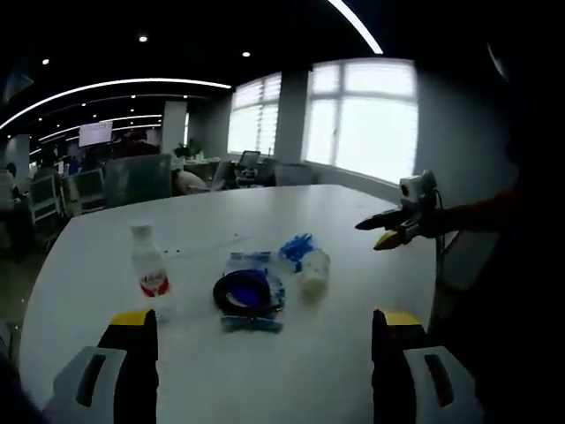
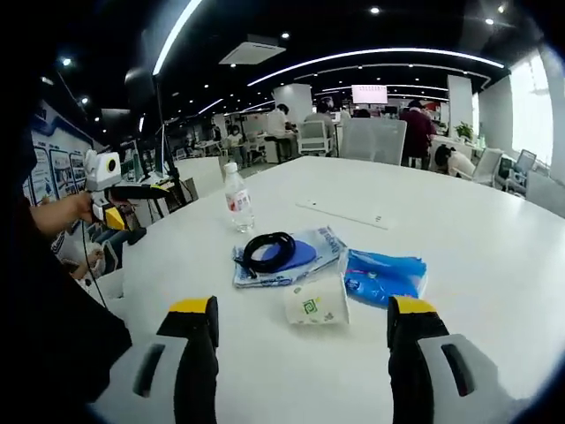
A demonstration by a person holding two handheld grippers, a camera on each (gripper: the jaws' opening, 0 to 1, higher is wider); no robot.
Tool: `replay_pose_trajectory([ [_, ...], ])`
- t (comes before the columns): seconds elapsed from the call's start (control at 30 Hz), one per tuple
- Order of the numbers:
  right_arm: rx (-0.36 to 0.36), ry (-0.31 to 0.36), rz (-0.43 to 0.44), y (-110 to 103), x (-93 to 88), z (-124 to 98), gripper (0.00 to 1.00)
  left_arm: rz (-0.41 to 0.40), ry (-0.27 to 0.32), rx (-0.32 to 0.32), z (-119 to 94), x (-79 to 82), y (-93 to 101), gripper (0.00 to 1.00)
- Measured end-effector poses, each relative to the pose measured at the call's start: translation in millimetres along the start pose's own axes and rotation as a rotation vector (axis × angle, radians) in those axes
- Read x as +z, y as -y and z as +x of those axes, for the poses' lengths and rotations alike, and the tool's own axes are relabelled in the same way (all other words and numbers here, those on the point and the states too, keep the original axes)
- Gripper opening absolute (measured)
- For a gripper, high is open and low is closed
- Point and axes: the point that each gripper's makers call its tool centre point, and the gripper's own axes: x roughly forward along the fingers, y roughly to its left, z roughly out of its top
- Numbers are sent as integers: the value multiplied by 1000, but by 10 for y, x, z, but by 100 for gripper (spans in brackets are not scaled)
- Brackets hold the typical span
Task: Arrange the tabletop items into an orderly group along one side of the table until the central work area is clear of visible clutter.
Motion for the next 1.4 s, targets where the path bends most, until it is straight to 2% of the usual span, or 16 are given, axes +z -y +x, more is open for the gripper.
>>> replay_pose_trajectory([
  [0.3, 24, 12, 8, 105, 51, 188, 57, 5, 1, -2, -15, 34, -30, 100],
  [0.6, 80, 6, 75, 249, -33, 405, 42, 14, 2, -9, -58, 73, 0, 100],
  [0.67, 81, -22, 94, 274, -97, 463, 42, 13, -9, -11, -57, 48, -4, 100],
  [0.73, 80, -23, 93, 288, -98, 487, 42, 21, -21, -8, -68, 49, -7, 100],
  [0.9, 85, -25, 125, 294, -84, 569, 38, 21, 2, -12, -89, 114, -8, 100],
  [1.1, 109, -66, 161, 328, -173, 741, 34, 12, -4, -15, -59, 88, -10, 100],
  [1.4, 150, -68, 173, 274, -205, 829, 33, -5, -16, -17, -47, 17, -9, 99],
])
